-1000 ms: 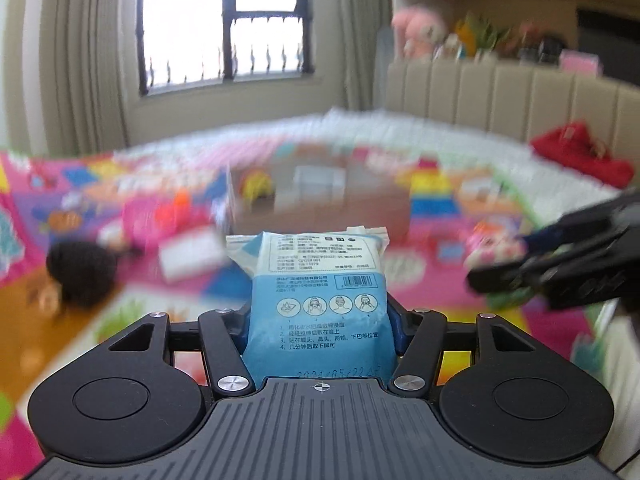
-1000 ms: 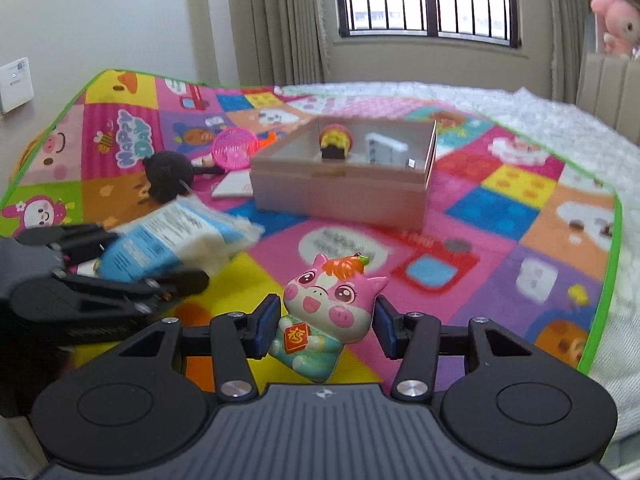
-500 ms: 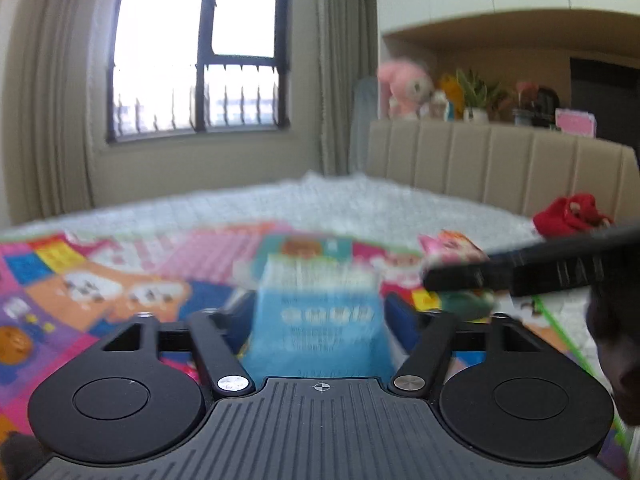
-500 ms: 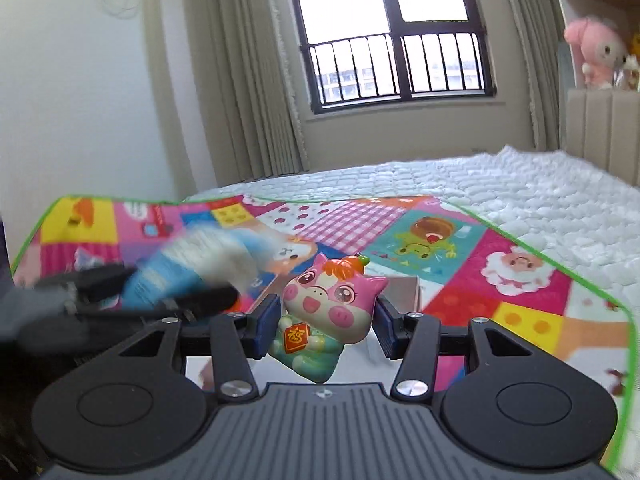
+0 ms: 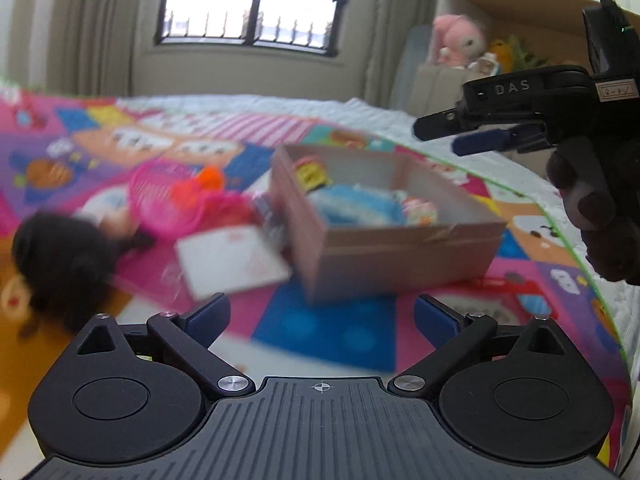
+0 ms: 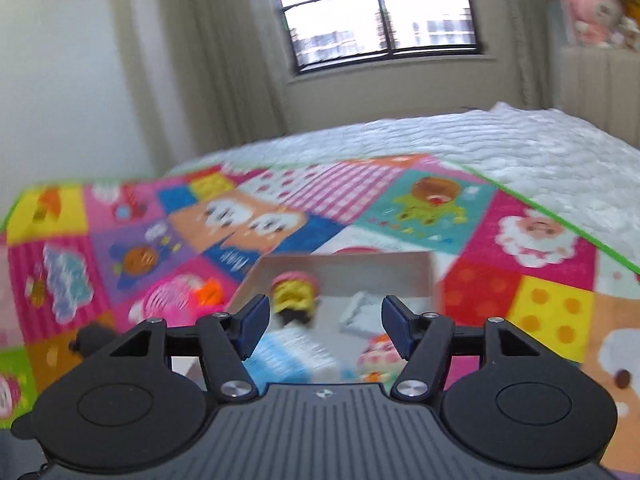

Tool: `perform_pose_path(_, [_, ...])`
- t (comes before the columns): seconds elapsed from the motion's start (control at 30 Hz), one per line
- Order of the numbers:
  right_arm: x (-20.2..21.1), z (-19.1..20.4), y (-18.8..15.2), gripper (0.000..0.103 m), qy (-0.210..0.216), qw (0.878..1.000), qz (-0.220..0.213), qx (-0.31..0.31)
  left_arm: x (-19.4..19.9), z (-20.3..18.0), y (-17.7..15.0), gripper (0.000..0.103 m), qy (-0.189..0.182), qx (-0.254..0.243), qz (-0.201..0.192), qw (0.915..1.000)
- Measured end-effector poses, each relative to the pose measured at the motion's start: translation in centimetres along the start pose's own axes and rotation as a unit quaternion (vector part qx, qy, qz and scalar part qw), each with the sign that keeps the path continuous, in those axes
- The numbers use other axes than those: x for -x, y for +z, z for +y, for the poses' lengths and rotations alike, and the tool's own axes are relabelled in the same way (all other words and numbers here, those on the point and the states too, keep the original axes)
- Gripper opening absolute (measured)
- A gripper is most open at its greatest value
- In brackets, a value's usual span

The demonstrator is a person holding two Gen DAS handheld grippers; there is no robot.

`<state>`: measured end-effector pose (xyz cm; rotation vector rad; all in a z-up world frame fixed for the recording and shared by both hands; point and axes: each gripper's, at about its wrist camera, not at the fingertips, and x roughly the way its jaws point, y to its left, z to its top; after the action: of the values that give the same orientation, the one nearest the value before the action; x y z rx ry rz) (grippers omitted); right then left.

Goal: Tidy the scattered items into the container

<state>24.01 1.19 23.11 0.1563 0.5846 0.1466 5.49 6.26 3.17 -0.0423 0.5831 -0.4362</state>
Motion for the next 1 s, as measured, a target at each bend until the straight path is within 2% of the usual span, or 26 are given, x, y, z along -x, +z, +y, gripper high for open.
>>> perform_pose_path(0.07, [-1.6,2.4,-0.4,0.05,0.019,0.999,0.03,0.028,0.7,0.9,-0.3,0.101,0.002,0.021,-0.002,0.9998])
perform_pose_path(0.13, [-3.8,4.1,-0.7,0.044,0.034,0.996,0.071,0.043,1.6,1.5,-0.2,0.102,0.002,0.037,-0.007,0.9993])
perform_pose_path(0.23, [-7.4,5.4,-0.9,0.044,0.013,0.989,0.131,0.062,3.1,2.0,-0.5,0.103,0.009,0.045,-0.018,0.9988])
perform_pose_path(0.3, [-8.5,5.8,-0.7,0.044,-0.009,0.987,0.14,0.077,3.8,2.5,-0.9,0.103,0.017,0.052,-0.024,0.9982])
perform_pose_path(0.4, [-8.5,6.8,0.5,0.044,-0.02,0.986,0.144,0.081,4.2,3.3,-1.6,0.103,0.018,0.076,-0.026,0.9966])
perform_pose_path(0.5, [-8.4,8.8,2.5,0.044,-0.013,0.988,0.127,0.09,4.2,3.9,-2.6,0.103,0.015,0.095,-0.024,0.9951])
perform_pose_path(0.57, [-9.1,10.6,3.8,0.044,0.009,0.987,0.131,0.09,4.3,4.0,-3.1,0.103,0.012,0.1,-0.026,0.9946])
perform_pose_path(0.7, [-13.9,14.2,5.3,0.044,0.026,0.983,0.161,0.081,4.8,4.2,-3.6,0.103,0.006,0.105,-0.039,0.9937])
perform_pose_path(0.73, [-15.6,14.9,5.5,0.046,0.02,0.983,0.166,0.075,5.0,4.2,-3.7,0.103,0.005,0.107,-0.041,0.9935])
perform_pose_path(0.83, [-20.5,15.3,5.9,0.063,-0.001,0.985,0.165,0.053,5.8,4.5,-3.7,0.103,0.003,0.109,-0.045,0.993])
perform_pose_path(0.87, [-21.9,15.1,6.0,0.065,-0.009,0.985,0.169,0.039,6.0,4.6,-3.7,0.103,0.005,0.109,-0.047,0.9929])
perform_pose_path(0.9, [-23.1,14.8,6.1,0.066,-0.007,0.984,0.177,0.02,6.3,4.8,-3.7,0.103,0.008,0.11,-0.048,0.9928])
perform_pose_path(0.93, [-24.2,14.3,6.1,0.073,0.006,0.981,0.195,-0.002,6.6,4.9,-3.7,0.103,0.014,0.11,-0.048,0.9926])
perform_pose_path(1.0, [-25.5,14.0,5.5,0.074,0.027,0.972,0.233,-0.031,6.7,5.4,-3.8,0.103,0.028,0.114,-0.045,0.9921])
